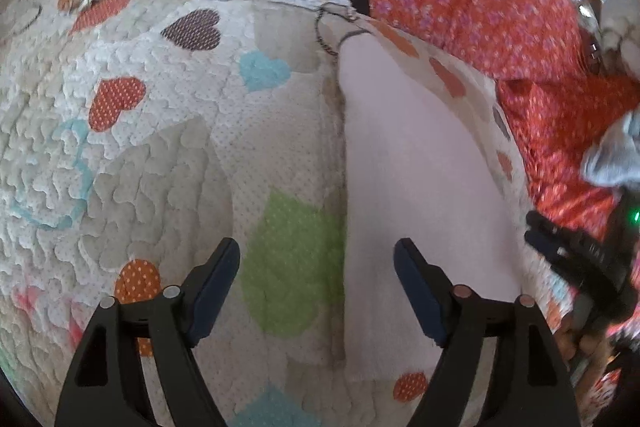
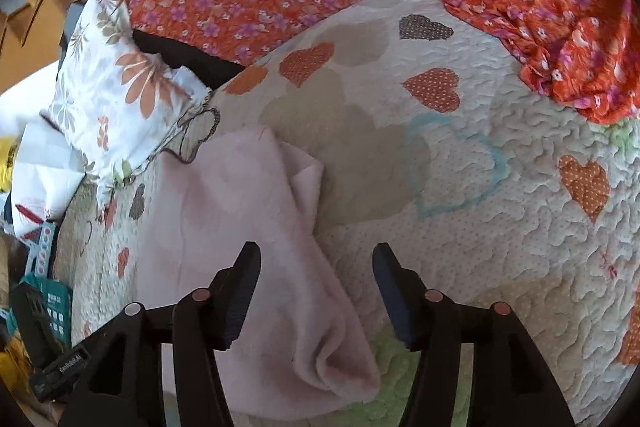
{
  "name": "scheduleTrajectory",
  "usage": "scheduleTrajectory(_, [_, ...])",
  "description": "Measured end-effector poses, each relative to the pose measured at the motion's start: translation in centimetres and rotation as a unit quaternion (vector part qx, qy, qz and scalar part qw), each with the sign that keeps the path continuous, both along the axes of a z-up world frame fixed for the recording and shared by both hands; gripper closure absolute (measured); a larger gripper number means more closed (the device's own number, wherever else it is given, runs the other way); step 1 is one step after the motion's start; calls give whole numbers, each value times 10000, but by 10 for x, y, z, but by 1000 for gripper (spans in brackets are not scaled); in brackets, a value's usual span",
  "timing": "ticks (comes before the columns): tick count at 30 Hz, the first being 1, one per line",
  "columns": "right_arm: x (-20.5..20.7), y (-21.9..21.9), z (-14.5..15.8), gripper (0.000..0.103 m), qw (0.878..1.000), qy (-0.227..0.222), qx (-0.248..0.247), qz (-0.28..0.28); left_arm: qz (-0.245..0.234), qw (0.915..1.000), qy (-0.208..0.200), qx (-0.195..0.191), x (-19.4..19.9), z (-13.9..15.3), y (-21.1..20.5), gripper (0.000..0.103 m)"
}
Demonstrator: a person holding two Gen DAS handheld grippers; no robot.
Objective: Fold small clothes
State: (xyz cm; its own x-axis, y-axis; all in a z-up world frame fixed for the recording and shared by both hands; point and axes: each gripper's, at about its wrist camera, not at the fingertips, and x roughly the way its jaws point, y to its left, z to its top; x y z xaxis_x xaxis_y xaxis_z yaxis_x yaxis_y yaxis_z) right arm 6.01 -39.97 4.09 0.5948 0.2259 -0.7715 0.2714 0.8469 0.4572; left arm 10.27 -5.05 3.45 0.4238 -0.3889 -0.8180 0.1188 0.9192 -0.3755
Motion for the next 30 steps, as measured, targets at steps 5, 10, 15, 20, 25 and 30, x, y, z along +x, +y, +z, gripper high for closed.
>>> scheduleTrajectory(5, [10,4,-4,35,9998,-65,161,94,16,9995,72,-296,12,-6,-1,24])
scheduleTrajectory(10, [28,11,-7,31,9986,-122,271,448,-245,9973,9,-690,26,-17,-17,18])
scheduleTrajectory(15, [53,10,-32,28,9980,186,209,570,-469,9905,282,-1264,31,-28,-29,12])
scheduleTrajectory(20, [67,16,-58,60,9931,188,949,670,-918,9934,127,-681,20,-17,-59,58])
scheduleTrajectory(25, [74,39,-53,70,9830,122,1604,883,-876,9930,-301,-727,11,17,-47,66])
scheduleTrajectory(30, [68,64,-17,73,9726,-417,1874,1309,-636,9948,-563,-570,3,39,-20,64])
